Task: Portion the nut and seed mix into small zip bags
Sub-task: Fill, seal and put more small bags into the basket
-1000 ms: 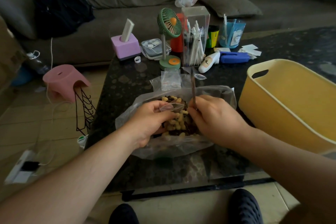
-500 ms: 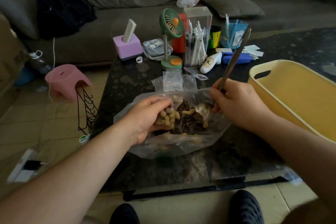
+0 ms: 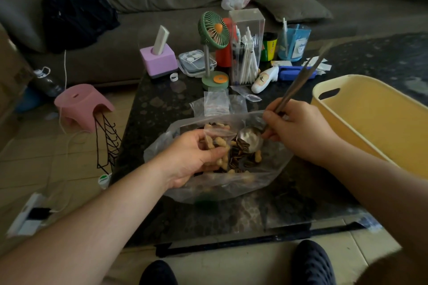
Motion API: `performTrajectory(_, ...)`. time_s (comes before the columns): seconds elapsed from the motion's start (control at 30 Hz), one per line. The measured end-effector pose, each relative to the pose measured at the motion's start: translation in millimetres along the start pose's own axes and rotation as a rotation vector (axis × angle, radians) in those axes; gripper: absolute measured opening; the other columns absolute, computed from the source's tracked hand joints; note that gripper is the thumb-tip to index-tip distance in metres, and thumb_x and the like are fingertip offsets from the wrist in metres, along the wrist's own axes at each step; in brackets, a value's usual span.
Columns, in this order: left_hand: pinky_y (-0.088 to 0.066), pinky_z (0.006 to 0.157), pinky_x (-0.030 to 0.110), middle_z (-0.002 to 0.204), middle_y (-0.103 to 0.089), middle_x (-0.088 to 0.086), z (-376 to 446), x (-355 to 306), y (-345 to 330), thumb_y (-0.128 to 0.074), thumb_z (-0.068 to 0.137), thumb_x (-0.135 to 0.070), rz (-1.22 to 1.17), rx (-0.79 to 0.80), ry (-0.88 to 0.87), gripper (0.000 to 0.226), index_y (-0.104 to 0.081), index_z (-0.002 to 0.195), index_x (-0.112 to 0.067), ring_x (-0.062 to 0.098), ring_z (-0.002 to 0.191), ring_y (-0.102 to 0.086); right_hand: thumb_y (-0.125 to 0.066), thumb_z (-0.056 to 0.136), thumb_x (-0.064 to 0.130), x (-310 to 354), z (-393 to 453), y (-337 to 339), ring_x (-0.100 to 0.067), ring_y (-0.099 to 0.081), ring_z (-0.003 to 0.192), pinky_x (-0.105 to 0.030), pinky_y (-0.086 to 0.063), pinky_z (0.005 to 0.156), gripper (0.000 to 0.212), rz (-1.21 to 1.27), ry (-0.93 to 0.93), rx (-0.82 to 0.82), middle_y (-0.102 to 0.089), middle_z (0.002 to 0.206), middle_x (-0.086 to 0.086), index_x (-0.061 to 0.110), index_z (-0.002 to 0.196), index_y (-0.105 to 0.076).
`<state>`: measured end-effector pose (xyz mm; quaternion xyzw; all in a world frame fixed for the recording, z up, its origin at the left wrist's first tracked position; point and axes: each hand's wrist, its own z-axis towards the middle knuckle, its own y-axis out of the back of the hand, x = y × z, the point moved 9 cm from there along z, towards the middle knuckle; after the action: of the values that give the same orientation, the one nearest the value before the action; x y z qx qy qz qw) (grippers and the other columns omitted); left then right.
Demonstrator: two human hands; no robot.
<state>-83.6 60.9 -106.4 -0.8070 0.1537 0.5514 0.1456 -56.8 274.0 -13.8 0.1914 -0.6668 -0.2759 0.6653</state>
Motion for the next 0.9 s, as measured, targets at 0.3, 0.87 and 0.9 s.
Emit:
performTrajectory(0.3,-0.062,0.097,0.043,0.111,-0.077,0.01,1,3,3,-0.078,0.083,-0.003,-0.026,0.018,-0.026,0.049,-0.067,0.13,-0.013,0.025,0.107,-0.076,-0.061,0.104,0.028,-8,1,4,-0.007,-0.076,0.075,-0.04,-0.065,0.08,0.009,0.033,-0.076,-0.018,-0.077,0.079,0.005,0.028,0.099,-0.068)
performTrajectory(0.87,-0.055,0.101,0.025,0.115,-0.076,-0.023,2,-4,1,-0.091,0.081,-0.015,0.426,0.019,-0.152,0.044,-0.076,0.114,-0.04,-0.001,0.112,-0.069,-0.061,0.103,0.018,48,-15,15,-0.004,-0.074,0.089,-0.031,-0.06,0.081,0.01,0.053,0.348,-0.098,-0.074,0.09,0.006,0.024,0.101,-0.067)
performTrajectory(0.9,-0.056,0.103,0.031,0.116,-0.077,-0.02,3,-2,2,-0.093,0.079,-0.017,0.439,0.01,-0.141,0.046,-0.075,0.113,-0.043,0.003,0.114,-0.07,-0.061,0.102,0.017,55,-18,13,-0.004,-0.072,0.09,-0.032,-0.06,0.081,0.01,-0.028,0.432,-0.103,-0.073,0.092,0.009,0.024,0.101,-0.068)
